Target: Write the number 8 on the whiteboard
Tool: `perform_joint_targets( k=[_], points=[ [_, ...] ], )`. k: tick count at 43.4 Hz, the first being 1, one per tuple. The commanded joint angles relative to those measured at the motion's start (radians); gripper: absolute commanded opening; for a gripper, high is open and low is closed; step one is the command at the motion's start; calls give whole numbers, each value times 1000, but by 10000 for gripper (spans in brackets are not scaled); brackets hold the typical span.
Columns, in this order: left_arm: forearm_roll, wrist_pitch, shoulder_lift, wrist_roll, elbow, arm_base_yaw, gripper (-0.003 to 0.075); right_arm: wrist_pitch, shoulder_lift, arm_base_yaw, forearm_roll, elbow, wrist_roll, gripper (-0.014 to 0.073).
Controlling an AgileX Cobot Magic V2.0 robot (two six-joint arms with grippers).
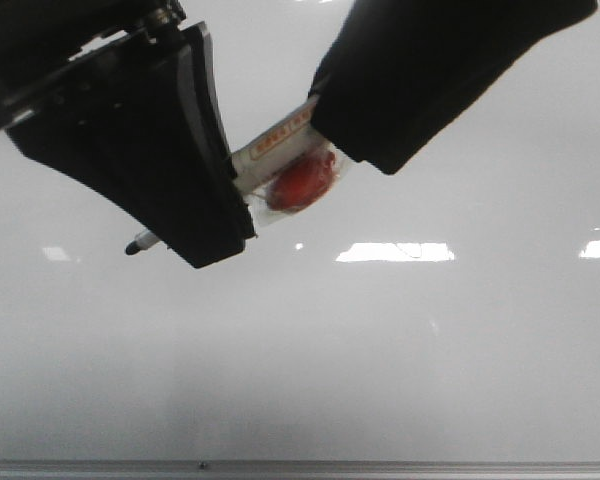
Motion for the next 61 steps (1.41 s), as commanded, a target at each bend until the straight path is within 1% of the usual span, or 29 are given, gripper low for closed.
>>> perform_joint_targets(
  k=[1, 2, 5, 9, 12, 15, 17, 19, 22, 23, 25, 27, 29, 32, 40, 50, 61],
  points=[
    [-16, -31, -33, -38, -33, -3, 309, -30, -22, 3, 27, -32, -9, -94],
    [-12, -31, -38, -47, -33, 2, 337, -30, -23, 3, 20, -32, -9, -95],
    [26, -27, -66, -93, -33, 22, 372, -25, -36, -3, -13, -32, 2, -96],
    [59, -27, -128, -155, -33, 71, 368, -17, -69, -28, -68, -32, 36, -96],
    [59, -29, -188, -177, -33, 124, 368, -12, -103, -73, -117, -32, 86, -96],
    [59, -31, -252, -194, -26, 180, 368, -9, -138, -146, -159, -30, 160, -96],
    [57, -35, -298, -198, -12, 221, 368, -19, -161, -214, -162, -21, 213, -96],
    [55, -43, -341, -213, 6, 264, 368, -47, -187, -287, -157, 3, 269, -96],
    [53, -69, -397, -268, 42, 323, 368, -157, -225, -377, -116, 72, 346, -96],
    [48, -84, -421, -283, 61, 345, 368, -210, -240, -410, -85, 103, 353, -96],
    [29, -107, -449, -291, 86, 382, 368, -296, -248, -433, -26, 149, 352, -96],
    [4, -128, -468, -291, 107, 403, 368, -369, -250, -434, 11, 179, 348, -96],
    [-7, -150, -480, -291, 121, 413, 368, -431, -242, -434, 13, 193, 330, -96],
    [-7, -157, -480, -291, 128, 413, 368, -477, -227, -434, 13, 192, 308, -96],
    [-9, -157, -462, -291, 128, 413, 368, -620, -169, -434, 13, 189, 306, -96],
    [-9, -157, -450, -291, 128, 413, 368, -641, -89, -434, 13, 128, 306, -99],
    [-9, -157, -449, -291, 128, 413, 368, -672, 49, -434, 11, 25, 306, -99]
  ],
)
